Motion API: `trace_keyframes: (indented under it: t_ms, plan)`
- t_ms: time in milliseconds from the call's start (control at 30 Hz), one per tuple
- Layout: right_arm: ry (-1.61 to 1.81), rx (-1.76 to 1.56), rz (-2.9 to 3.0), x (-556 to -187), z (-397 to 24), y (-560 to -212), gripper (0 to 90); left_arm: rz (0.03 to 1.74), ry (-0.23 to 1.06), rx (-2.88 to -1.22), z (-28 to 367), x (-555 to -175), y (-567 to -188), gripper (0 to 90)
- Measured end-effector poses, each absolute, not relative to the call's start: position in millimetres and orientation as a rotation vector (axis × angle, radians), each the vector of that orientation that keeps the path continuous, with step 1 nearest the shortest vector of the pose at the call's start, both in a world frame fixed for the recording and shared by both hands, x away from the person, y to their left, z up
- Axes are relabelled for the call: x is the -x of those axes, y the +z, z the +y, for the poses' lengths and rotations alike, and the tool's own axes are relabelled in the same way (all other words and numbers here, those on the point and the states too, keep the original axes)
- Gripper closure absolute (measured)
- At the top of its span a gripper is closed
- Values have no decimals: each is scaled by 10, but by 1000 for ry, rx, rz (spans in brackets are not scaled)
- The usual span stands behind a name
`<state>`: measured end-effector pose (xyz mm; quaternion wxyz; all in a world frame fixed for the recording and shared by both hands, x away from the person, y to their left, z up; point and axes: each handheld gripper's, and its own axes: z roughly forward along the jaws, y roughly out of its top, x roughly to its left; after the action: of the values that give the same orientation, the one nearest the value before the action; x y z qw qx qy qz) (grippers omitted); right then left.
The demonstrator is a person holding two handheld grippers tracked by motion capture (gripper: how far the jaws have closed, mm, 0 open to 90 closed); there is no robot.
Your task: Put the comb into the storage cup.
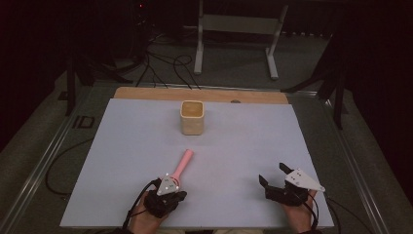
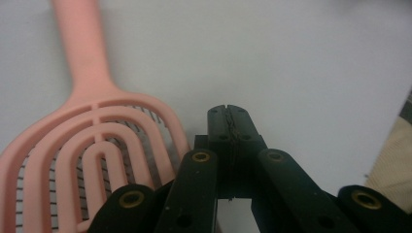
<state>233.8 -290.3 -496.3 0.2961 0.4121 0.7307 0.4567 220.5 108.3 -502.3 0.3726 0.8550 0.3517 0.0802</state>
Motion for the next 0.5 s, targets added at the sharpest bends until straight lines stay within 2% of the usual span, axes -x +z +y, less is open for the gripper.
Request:
trace_keyframes:
  t_ms: [333,500]
  plan:
    - [1215,-1092,1945,-2339,-2898,-4966,129,934,278,-2195,1150,-2268,-4977,900]
    - [1213,-1099,1943,-2335,-2903,-4965,130,950,319,-2260,1118,-2228,-4965,900]
